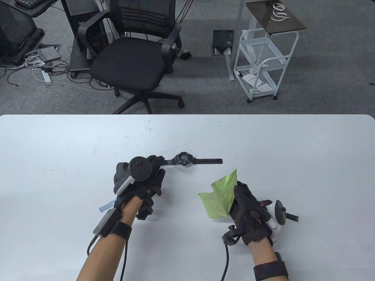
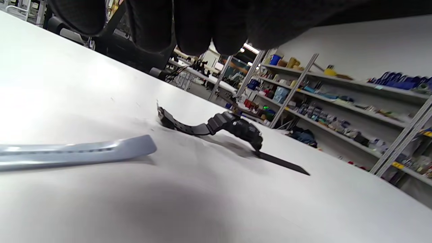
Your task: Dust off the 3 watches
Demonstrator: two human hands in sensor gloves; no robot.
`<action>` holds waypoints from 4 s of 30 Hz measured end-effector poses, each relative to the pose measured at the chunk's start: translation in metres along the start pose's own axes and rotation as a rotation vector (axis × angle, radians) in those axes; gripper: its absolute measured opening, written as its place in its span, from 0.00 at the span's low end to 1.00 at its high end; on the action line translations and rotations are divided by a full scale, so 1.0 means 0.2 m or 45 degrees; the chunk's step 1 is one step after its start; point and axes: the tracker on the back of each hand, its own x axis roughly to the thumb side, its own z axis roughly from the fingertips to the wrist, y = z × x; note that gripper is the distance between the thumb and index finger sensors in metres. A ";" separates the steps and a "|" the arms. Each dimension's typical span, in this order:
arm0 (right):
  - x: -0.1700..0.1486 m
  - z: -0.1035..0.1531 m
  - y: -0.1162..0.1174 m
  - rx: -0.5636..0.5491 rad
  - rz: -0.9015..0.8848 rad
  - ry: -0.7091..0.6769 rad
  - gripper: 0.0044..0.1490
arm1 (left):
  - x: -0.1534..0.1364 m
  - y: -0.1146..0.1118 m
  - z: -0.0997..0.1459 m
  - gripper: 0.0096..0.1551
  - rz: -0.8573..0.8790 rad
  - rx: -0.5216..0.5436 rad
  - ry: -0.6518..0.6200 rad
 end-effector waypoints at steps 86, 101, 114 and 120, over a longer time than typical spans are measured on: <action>-0.08 0.06 0.37 1.016 0.755 0.139 0.31 | -0.02 -0.11 0.63 0.26 0.866 -0.725 -0.480; -0.14 0.03 0.34 0.716 0.958 0.095 0.32 | -0.04 -0.16 0.64 0.26 0.832 -0.704 -0.393; -0.18 0.03 0.34 0.787 1.014 0.153 0.30 | -0.04 -0.10 0.68 0.26 0.838 -0.627 -0.423; -0.16 0.03 0.33 0.706 1.152 0.079 0.29 | -0.06 -0.09 0.69 0.26 0.833 -0.615 -0.416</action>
